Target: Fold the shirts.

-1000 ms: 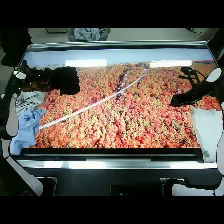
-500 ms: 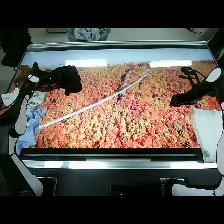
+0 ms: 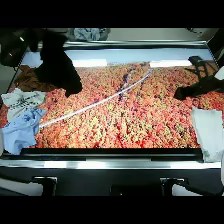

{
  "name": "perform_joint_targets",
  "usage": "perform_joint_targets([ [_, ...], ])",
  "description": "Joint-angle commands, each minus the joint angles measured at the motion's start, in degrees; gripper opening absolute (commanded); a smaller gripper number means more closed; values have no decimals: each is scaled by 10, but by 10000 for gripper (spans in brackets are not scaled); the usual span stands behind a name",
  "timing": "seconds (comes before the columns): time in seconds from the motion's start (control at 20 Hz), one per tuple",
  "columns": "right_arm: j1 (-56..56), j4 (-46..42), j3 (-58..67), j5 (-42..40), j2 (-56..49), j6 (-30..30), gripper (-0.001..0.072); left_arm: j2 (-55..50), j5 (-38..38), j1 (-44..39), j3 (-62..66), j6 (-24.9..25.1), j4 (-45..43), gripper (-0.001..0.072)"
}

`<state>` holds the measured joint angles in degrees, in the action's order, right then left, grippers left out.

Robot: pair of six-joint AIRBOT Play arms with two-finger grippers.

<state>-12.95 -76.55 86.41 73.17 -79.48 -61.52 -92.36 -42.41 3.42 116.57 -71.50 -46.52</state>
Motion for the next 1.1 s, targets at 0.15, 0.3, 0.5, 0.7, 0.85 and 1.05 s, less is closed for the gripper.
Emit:
perform_joint_targets([
  [0.15, 0, -23, 1, -67, 205, 24, 549, 234, -67, -127, -8, 43, -6, 24],
  [0.3, 0, -37, 1, -50, 293, 24, 549, 243, -92, -201, -43, 40, -6, 24],
  [0.5, 0, -58, 1, 3, 363, 24, 549, 189, -138, -299, -150, 40, -6, 25],
  [0.7, 0, -77, 1, 50, 372, 24, 549, 77, -137, -433, -266, -11, 0, 25],
  [0.85, 0, -99, 1, 42, 348, 22, 550, -2, -167, -511, -258, -56, 0, 538],
  [1.05, 0, -100, 1, 59, 280, 22, 675, 5, -306, -451, -175, -77, -176, 720],
])
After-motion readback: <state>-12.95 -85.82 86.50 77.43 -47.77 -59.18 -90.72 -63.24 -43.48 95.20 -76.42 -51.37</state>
